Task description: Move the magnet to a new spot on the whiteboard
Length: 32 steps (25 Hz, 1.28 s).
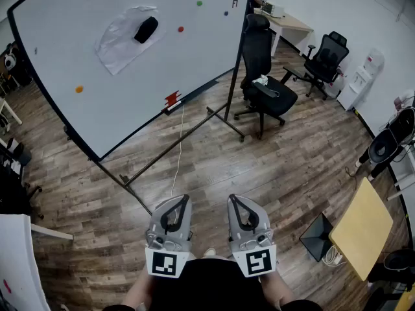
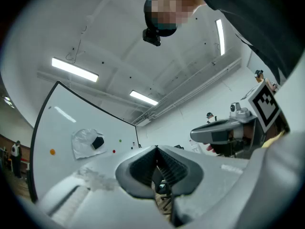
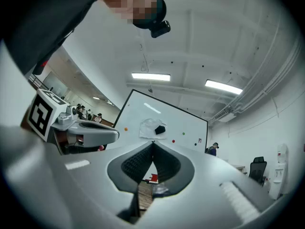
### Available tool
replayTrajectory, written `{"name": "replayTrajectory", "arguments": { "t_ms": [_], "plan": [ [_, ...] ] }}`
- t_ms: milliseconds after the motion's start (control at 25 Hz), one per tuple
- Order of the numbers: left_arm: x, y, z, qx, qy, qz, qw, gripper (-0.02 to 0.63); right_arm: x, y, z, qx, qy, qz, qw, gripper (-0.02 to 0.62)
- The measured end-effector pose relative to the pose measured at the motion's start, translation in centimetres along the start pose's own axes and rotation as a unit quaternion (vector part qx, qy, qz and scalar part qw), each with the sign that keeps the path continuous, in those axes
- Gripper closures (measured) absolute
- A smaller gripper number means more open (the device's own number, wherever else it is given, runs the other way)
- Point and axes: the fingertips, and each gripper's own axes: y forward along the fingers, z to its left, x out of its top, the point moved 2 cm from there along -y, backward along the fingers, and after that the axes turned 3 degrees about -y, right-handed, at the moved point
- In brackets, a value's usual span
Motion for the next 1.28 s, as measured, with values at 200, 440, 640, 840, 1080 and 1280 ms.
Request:
{"name": "replayTrajectory", "arguments": {
  "t_ms": [200, 440, 640, 840, 1080, 1280],
  "plan": [
    [0.8, 1.0, -0.9, 0.003, -0.003, -0.004, 1.0000, 0.604, -0.1, -1.1, -1.4, -0.003, 0.004, 0.008, 1.000, 0.594],
    [0.7, 1.8, -2.7, 0.004, -0.002, 0.000, 1.0000, 0.604, -0.4, -2.5, -2.7, 0.001, 0.004, 0.010, 1.000, 0.594],
    [0.8, 2.3, -4.0, 0.002, -0.003, 0.002, 1.0000, 0.604, -0.6, -3.3, -4.0, -0.004, 0.004, 0.009, 1.000, 0.594],
    [1.0, 2.8, -4.2, 0.001, 0.000, 0.000, 1.0000, 0.604, -0.6, -3.5, -4.6, -0.010, 0.017, 0.001, 1.000, 0.594],
    [-0.3, 3.9, -3.7, 0.001, -0.003, 0.005, 1.0000, 0.604, -2.0, -2.6, -5.2, -0.014, 0.008, 0.012, 1.000, 0.594],
    [-1.4, 6.1, -3.2, -0.008, -0.008, -0.001, 0.9999, 0.604, -2.9, -1.2, -6.3, -0.020, -0.002, 0.017, 1.000, 0.594]
  ]
}}
